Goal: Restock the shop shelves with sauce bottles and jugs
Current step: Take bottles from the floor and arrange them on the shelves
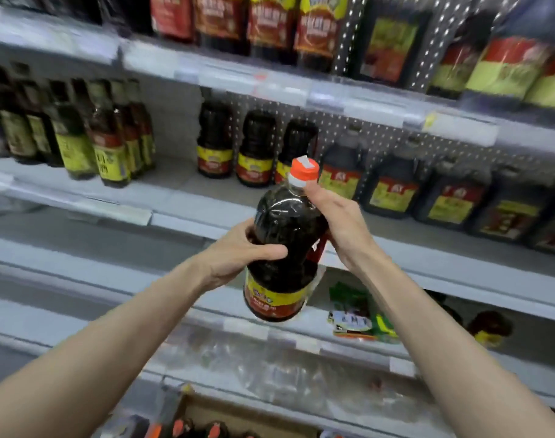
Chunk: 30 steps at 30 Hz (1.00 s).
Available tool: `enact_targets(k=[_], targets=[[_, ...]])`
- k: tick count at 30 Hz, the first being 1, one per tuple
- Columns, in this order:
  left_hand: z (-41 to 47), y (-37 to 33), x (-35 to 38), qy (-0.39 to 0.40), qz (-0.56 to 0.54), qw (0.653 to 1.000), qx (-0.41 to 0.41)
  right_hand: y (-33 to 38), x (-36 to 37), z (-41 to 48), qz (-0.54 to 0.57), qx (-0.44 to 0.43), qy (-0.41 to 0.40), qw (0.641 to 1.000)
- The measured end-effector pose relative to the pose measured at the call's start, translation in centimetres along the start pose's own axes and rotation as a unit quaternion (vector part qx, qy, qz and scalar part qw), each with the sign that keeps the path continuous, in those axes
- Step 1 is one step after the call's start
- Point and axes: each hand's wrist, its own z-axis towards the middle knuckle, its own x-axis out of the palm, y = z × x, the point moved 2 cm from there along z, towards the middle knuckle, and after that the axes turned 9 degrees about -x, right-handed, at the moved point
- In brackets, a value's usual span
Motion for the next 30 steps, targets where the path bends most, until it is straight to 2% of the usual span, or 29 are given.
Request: enact_targets(k=[3, 7, 14, 24, 30], targets=[[-0.5, -3.5, -1.6, -0.042, 0.014, 0.999, 0.023, 2.9, 0.9, 1.9, -0.01, -0.038, 0.027, 0.999], [-0.7, -5.7, -4.4, -0.093, 0.034, 0.994, 0.037, 4.3, 2.8, 4.5, -0.023, -0.035, 0.071, 0.997], [0.8, -6.5, -11.4, -0.119, 0.019, 0.992, 0.048, 3.3, 8.6, 9.3, -0.023, -0.036, 0.095, 0.995], [7.6, -6.1, -25.0, -0.063, 0.046, 0.997, 0.026, -2.1, 17.5, 19.0, 0.012, -0.041, -0.026, 0.999], [13.0, -5.7, -30.0, -0.047, 0.034, 0.998, 0.022, -4.5, 20.1, 24.6, 0.019, -0.046, -0.067, 0.997]])
